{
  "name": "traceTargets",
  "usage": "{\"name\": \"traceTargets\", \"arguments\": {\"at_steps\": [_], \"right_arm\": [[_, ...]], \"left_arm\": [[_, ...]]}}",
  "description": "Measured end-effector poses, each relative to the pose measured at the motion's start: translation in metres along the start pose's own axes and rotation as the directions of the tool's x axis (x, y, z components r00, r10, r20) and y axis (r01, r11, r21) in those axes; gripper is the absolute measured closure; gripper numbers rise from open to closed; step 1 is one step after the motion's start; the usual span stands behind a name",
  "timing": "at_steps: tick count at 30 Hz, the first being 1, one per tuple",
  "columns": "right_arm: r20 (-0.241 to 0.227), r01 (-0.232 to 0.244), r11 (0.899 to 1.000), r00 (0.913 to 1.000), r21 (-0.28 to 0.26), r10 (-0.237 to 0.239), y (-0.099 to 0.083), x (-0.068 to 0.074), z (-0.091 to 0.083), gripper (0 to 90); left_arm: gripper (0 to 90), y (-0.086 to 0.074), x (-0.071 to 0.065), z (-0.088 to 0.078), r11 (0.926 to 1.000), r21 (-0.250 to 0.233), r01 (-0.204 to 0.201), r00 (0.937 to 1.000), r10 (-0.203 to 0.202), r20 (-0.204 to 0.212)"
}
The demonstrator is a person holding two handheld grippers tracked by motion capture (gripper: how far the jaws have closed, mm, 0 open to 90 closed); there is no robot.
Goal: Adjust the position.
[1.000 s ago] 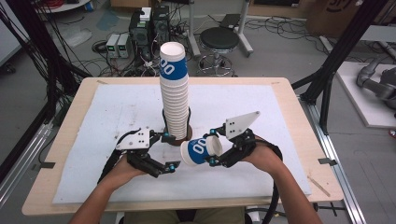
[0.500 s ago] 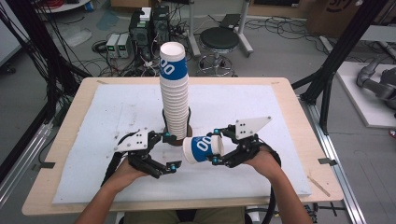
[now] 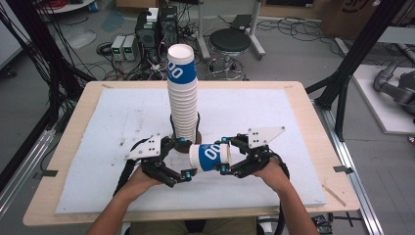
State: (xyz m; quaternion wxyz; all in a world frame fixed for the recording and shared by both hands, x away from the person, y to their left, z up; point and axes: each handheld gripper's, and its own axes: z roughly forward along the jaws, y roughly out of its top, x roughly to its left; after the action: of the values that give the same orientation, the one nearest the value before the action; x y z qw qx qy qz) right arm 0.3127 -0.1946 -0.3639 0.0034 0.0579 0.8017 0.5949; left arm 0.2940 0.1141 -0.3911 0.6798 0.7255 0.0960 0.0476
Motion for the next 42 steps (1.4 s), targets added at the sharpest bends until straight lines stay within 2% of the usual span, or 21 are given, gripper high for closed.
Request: {"name": "traceTargets", "arguments": {"at_steps": [4, 6, 8, 13, 17, 19, 24, 29, 34, 42], "right_arm": [[-0.009, -0.011, 0.999, 0.9999, -0.031, 0.011, -0.0003, -0.0003, 0.0001, 30.5], [-0.033, -0.023, 0.997, 0.9992, -0.070, 0.021, 0.0000, -0.0004, 0.0007, 30.5], [-0.039, -0.026, 0.997, 0.9990, -0.079, 0.023, 0.0000, -0.0003, 0.0012, 30.6], [-0.044, -0.028, 0.997, 0.9987, -0.067, 0.025, -0.0011, -0.0004, 0.0046, 30.5], [-0.051, -0.033, 0.998, 0.9983, -0.059, 0.030, -0.0022, -0.0012, 0.0050, 30.6], [-0.055, -0.032, 0.998, 0.9981, -0.060, 0.028, -0.0021, -0.0010, 0.0047, 30.9], [-0.053, -0.027, 0.999, 0.9983, -0.029, 0.025, -0.0026, -0.0003, 0.0046, 31.9], [-0.053, -0.029, 0.999, 0.9982, -0.020, 0.028, -0.0012, 0.0009, 0.0043, 31.8], [-0.044, -0.041, 0.999, 0.9982, -0.026, 0.040, 0.0015, 0.0025, 0.0046, 30.4], [0.004, -0.056, 0.998, 0.9984, -0.035, 0.056, 0.0057, 0.0025, 0.0051, 21.3]], "left_arm": [[12.3, -0.0005, 0.0001, 0.0023, 1.0000, -0.001, 0.003, 0.9999, -0.003, 0.012], [12.2, -0.0010, -0.0002, 0.0042, 1.0000, -0.001, 0.004, 0.9999, -0.004, 0.015], [12.3, -0.0015, -0.0007, 0.0064, 1.0000, 0.007, 0.003, 0.9998, -0.003, 0.018], [12.3, -0.0019, -0.0015, 0.0094, 0.9999, 0.011, 0.012, 0.9994, -0.012, 0.032], [16.3, -0.0021, 0.0008, 0.0080, 0.9995, 0.002, 0.030, 0.9985, -0.030, 0.045], [22.1, -0.0025, 0.0024, 0.0058, 0.9996, -0.006, 0.027, 0.9983, -0.027, 0.052], [26.1, -0.0031, 0.0019, 0.0050, 0.9999, 0.015, 0.007, 0.9984, -0.008, 0.056], [28.0, -0.0017, 0.0016, 0.0037, 0.9999, 0.015, 0.003, 0.9980, -0.004, 0.063], [29.8, 0.0000, 0.0020, 0.0019, 0.9999, 0.010, 0.005, 0.9972, -0.006, 0.075], [30.4, 0.0006, 0.0030, 0.0012, 0.9996, 0.024, 0.011, 0.9983, -0.013, 0.058]]}}
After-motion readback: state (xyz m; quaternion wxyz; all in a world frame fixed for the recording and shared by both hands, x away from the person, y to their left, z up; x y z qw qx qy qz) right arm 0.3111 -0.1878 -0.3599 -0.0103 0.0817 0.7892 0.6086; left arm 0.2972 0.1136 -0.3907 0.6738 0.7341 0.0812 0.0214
